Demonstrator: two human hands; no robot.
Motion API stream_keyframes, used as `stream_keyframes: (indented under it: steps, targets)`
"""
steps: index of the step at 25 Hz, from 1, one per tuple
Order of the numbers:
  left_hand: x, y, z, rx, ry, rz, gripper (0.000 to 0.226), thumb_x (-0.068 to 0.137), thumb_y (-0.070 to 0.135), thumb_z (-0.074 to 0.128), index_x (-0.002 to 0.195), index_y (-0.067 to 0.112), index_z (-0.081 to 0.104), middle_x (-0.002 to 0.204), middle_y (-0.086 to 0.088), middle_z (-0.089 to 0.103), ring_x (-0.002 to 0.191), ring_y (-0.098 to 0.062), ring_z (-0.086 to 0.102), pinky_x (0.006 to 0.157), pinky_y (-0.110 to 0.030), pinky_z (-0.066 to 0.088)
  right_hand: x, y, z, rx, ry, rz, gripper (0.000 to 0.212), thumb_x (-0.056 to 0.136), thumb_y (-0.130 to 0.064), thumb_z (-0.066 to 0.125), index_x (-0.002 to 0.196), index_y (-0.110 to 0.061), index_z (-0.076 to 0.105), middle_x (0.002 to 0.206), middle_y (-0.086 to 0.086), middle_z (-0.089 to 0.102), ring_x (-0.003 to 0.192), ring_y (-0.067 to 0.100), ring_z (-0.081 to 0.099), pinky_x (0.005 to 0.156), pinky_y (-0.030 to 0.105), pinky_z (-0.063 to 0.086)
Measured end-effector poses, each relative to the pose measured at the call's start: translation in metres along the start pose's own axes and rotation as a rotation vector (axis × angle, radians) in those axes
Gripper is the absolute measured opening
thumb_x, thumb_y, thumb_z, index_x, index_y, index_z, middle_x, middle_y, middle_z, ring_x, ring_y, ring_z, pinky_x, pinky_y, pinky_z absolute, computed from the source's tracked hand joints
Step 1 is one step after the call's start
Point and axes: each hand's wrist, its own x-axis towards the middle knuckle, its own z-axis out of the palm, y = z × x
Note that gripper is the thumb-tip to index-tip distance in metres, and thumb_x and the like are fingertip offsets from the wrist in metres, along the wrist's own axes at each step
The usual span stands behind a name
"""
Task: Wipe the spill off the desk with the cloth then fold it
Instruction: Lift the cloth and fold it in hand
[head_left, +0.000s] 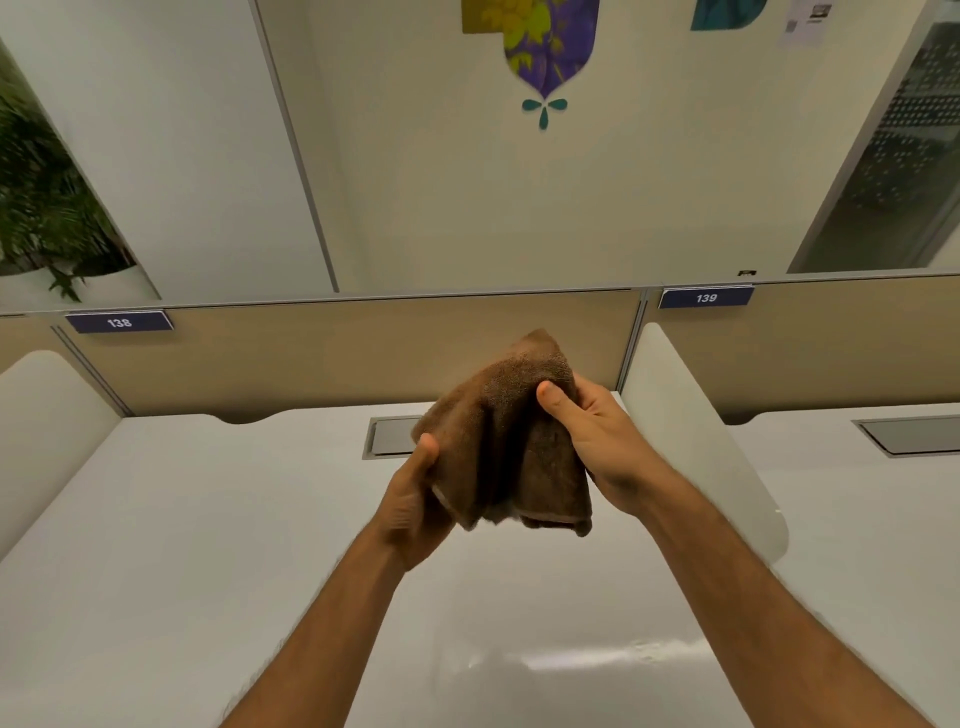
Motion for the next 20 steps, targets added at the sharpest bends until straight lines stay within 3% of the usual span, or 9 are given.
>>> stream_keyframes:
  steps: [2,5,9,11,13,15,16,18,20]
  targets:
    - [0.000,0.003,-0.003,0.083,-0.033,-0.001,0.088,0.061,0.070,0.088,0.135,0.027,0.066,0.140,-0.010,0.067,0.122,-0.023,0.070,0.095,-0.036,0.059,0.002,0.013,-0.002,-0.006,0.100,0.046,0.034,0.085,-0.060,0.059,0.111,-0.040,0.070,0.116,-0.005,0.073,0.114,0.022,0.068,0.093,0.039,0.058]
    - [0.007,0.006,0.004,0.288,-0.049,0.039,0.075,0.076,0.030,0.090,0.143,0.025,0.056,0.139,-0.003,0.069,0.126,-0.020,0.068,0.096,-0.030,0.058,0.007,0.026,-0.011,0.085,0.188,0.193,0.030,0.096,-0.048,0.062,0.117,-0.027,0.070,0.117,0.003,0.076,0.109,0.026,0.072,0.093,0.045,0.060]
    - [0.016,0.013,0.010,0.239,0.274,0.008,0.036,0.085,0.012,0.083,0.119,0.018,0.071,0.114,-0.004,0.081,0.112,-0.027,0.074,0.075,-0.025,0.060,0.009,0.029,-0.023,0.197,0.190,0.287,0.040,0.093,-0.022,0.073,0.130,-0.014,0.063,0.106,0.005,0.080,0.094,0.021,0.078,0.071,0.031,0.063]
    - [0.019,0.016,0.010,0.281,0.385,0.024,0.045,0.084,0.013,0.084,0.124,0.018,0.064,0.114,-0.005,0.079,0.107,-0.021,0.074,0.074,-0.024,0.058,0.003,0.035,-0.028,0.130,0.159,0.240,0.074,0.087,-0.008,0.078,0.141,-0.039,0.038,0.107,0.001,0.078,0.099,0.022,0.076,0.072,0.029,0.062]
    - [0.020,0.018,0.003,0.375,0.389,0.100,0.074,0.084,0.008,0.085,0.142,0.029,0.043,0.115,-0.001,0.076,0.104,-0.015,0.074,0.072,-0.020,0.059,-0.003,0.043,-0.032,-0.146,0.069,0.181,0.102,0.084,-0.002,0.079,0.148,-0.054,0.018,0.123,-0.007,0.067,0.110,0.019,0.069,0.081,0.030,0.062]
    - [0.022,0.018,-0.004,0.517,0.245,0.105,0.103,0.087,-0.002,0.079,0.156,0.047,0.021,0.115,-0.001,0.077,0.106,-0.017,0.075,0.078,-0.022,0.062,-0.005,0.047,-0.034,-0.540,0.120,0.061,0.090,0.085,-0.004,0.075,0.153,-0.041,0.029,0.131,-0.012,0.054,0.119,0.016,0.059,0.093,0.035,0.060]
    - [0.021,0.018,-0.004,0.589,0.170,0.075,0.104,0.088,-0.006,0.075,0.160,0.044,0.020,0.124,-0.004,0.073,0.114,-0.019,0.072,0.088,-0.028,0.063,-0.005,0.048,-0.036,-0.688,0.191,-0.005,0.074,0.085,-0.005,0.074,0.147,-0.034,0.045,0.127,-0.010,0.053,0.120,0.018,0.056,0.096,0.035,0.057]
    - [0.020,0.017,0.002,0.799,0.102,0.006,0.087,0.091,-0.006,0.072,0.159,0.035,0.037,0.146,-0.006,0.057,0.131,-0.025,0.061,0.108,-0.040,0.055,-0.006,0.047,-0.039,-0.846,0.239,-0.098,0.043,0.082,-0.011,0.078,0.121,-0.027,0.066,0.112,-0.005,0.055,0.113,0.021,0.054,0.091,0.032,0.054]
    - [0.020,0.013,0.003,0.981,0.111,0.002,0.064,0.093,0.000,0.072,0.146,0.032,0.056,0.144,-0.001,0.056,0.132,-0.025,0.058,0.110,-0.039,0.052,-0.008,0.047,-0.047,-0.896,0.194,-0.108,0.026,0.078,-0.022,0.083,0.101,-0.027,0.071,0.107,-0.005,0.052,0.108,0.016,0.049,0.083,0.026,0.051]
